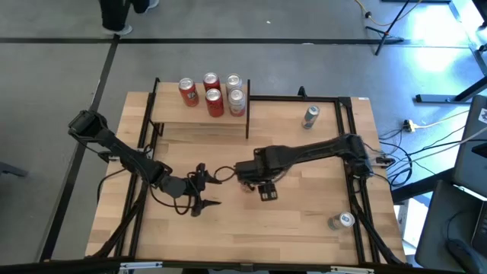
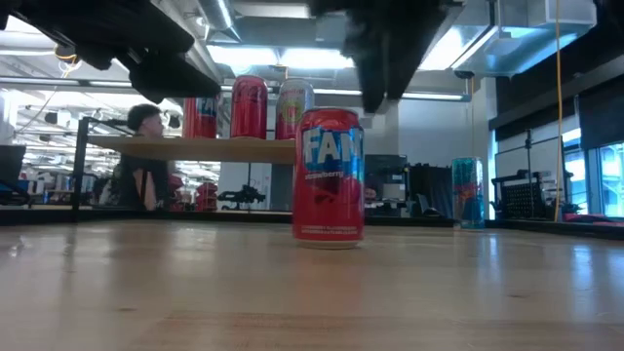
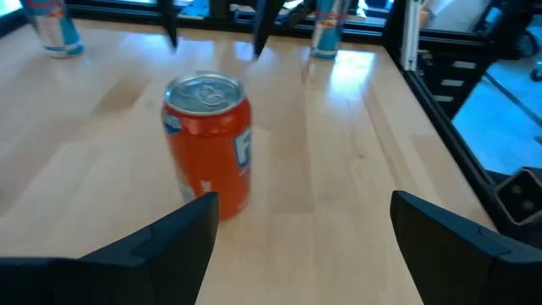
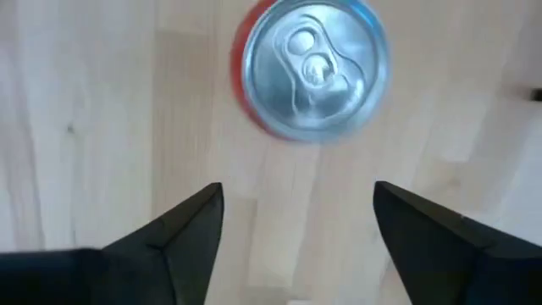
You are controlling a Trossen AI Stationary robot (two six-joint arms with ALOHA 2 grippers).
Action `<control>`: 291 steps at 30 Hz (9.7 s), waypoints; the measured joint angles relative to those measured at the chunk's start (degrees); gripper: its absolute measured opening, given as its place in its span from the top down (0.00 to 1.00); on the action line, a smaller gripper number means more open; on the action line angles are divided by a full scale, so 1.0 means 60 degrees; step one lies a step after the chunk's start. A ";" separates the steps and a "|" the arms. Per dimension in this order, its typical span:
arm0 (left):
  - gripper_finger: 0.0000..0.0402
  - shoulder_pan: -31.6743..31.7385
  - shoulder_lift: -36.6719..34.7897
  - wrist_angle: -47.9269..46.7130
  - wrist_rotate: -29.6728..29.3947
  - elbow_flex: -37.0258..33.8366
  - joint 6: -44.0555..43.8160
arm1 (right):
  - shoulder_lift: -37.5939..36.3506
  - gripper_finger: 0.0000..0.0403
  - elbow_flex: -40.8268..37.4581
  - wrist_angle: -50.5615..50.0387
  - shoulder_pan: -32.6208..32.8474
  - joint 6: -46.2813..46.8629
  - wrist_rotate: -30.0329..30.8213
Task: Place canned beverage on shelf
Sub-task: Put the red soda can aligned with the other red soda can on the shelf, then put the top blue soda can on the shelf
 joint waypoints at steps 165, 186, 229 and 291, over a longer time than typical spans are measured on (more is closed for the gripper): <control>0.21 0.5545 -0.4949 -0.2416 0.5130 0.0687 0.2940 | -1.0091 0.33 -1.2022 1.0451 -0.0551 0.2441 0.6306; 0.21 0.3968 -0.4881 -0.0100 0.3443 -0.0745 0.3229 | -0.9785 0.33 -0.9947 0.5747 -0.7580 0.3001 0.3085; 0.21 0.3970 -0.4881 -0.0242 0.3374 -0.0743 0.3242 | -0.7444 0.33 -0.9925 0.6143 -0.8830 0.2011 0.1894; 0.21 0.3973 -0.4881 -0.0384 0.3374 -0.0739 0.3206 | -0.7228 0.33 -0.8464 0.4943 -0.7863 0.1540 0.2765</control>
